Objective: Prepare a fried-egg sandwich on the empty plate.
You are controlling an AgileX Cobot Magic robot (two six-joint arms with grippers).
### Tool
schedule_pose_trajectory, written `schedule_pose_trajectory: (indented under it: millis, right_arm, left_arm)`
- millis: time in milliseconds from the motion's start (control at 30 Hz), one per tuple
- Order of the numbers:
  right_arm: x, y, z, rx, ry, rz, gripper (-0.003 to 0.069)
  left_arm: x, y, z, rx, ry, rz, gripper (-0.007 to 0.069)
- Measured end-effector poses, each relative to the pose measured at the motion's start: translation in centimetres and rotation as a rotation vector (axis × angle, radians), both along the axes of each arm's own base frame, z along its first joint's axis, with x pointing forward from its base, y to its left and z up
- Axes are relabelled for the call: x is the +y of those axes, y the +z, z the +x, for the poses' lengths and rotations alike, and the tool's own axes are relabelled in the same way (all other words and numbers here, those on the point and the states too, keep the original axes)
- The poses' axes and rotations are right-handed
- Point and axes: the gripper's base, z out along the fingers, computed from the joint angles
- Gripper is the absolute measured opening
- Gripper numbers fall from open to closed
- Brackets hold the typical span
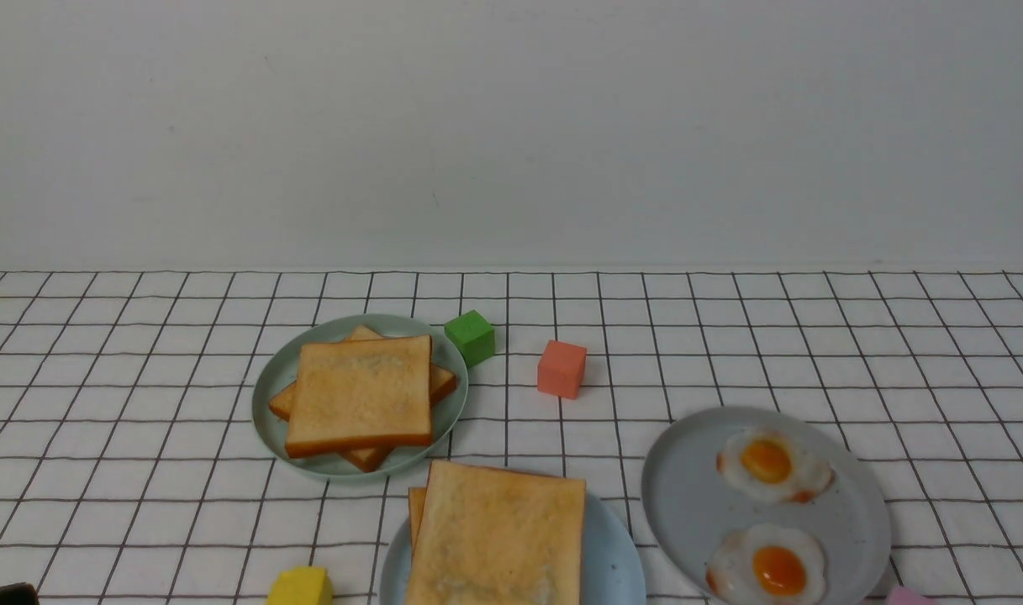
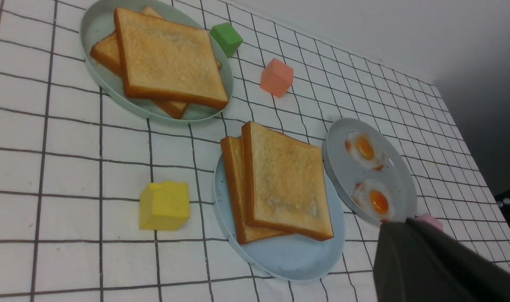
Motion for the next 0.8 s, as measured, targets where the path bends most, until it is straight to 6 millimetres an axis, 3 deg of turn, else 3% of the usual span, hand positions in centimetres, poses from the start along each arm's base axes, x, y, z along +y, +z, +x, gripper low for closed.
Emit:
schedule_pose_trajectory:
  millis: [300,400,600,700,733,800]
  right_arm:
    - [0.0,0.0,0.0,-0.001,0.0,-0.002,0.0012]
    - [0.0,0.0,0.0,-0.001,0.0,-0.002,0.0014]
    - [0.0,0.0,0.0,-0.002,0.0,-0.002,0.002]
    - [0.0,0.0,0.0,-0.002,0.0,-0.002,0.0022]
    - [0.0,0.0,0.0,-0.002,0.0,-0.002,0.0022]
    - [0.0,0.0,0.0,-0.002,0.0,-0.003,0.0028]
  left_arm:
    - [0.1,-0.1,0.0,-0.006,0.003,0.017,-0.0013]
    - [0.9,-0.5,0.0,-0.085,0.057,0.132,-0.0013]
    - [2.6,-4.6,0.5,-0.197,0.319,0.177,-0.0013]
    - [2.9,-8.7,0.9,-0.221,0.362,0.208,-0.0013]
    - [2.9,-9.2,1.0,-0.227,0.363,0.212,-0.0013]
    - [3.0,-13.0,1.5,-0.147,0.355,0.253,-0.0013]
